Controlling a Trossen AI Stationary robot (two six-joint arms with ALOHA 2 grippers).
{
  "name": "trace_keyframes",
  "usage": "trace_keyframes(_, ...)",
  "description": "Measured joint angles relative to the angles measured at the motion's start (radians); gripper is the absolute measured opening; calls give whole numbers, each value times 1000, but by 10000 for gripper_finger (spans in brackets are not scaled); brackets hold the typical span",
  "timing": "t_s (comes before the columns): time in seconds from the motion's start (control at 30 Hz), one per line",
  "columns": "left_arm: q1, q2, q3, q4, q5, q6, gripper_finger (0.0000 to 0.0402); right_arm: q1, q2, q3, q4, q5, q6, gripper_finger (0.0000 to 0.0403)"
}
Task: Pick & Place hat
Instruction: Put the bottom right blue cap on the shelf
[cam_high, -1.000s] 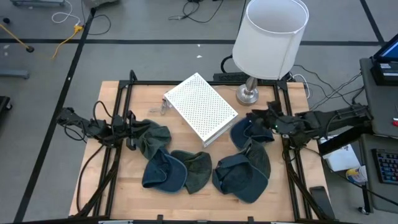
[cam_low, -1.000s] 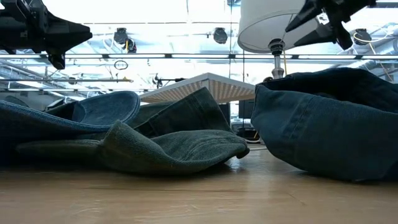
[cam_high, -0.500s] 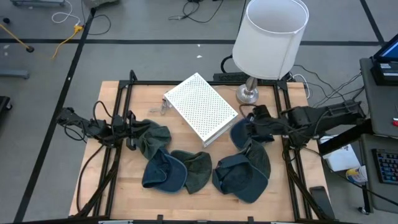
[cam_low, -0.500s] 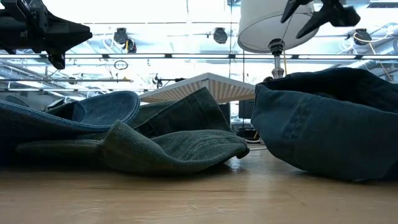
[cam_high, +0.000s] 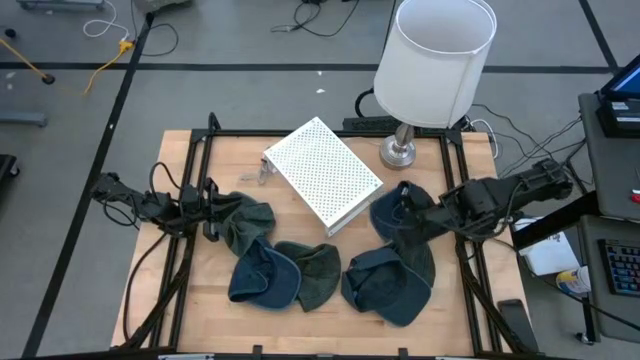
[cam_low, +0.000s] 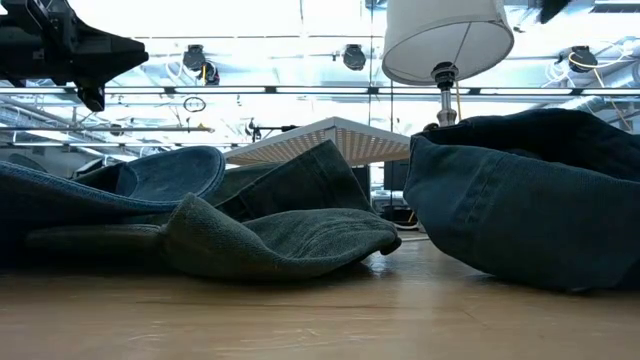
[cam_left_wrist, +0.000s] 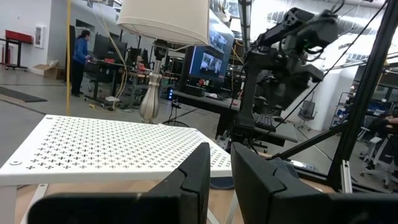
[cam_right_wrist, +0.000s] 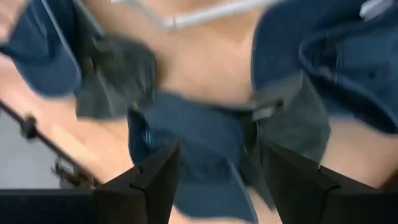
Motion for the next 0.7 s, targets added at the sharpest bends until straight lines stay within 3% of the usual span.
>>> trace_keyframes(0.27,0,0,0,0,0,0,67,106,16,1,-156,-136,21,212)
trace_keyframes(0.7,0,0,0,0,0,0,67,182,15,1,-197,-189,-80,212)
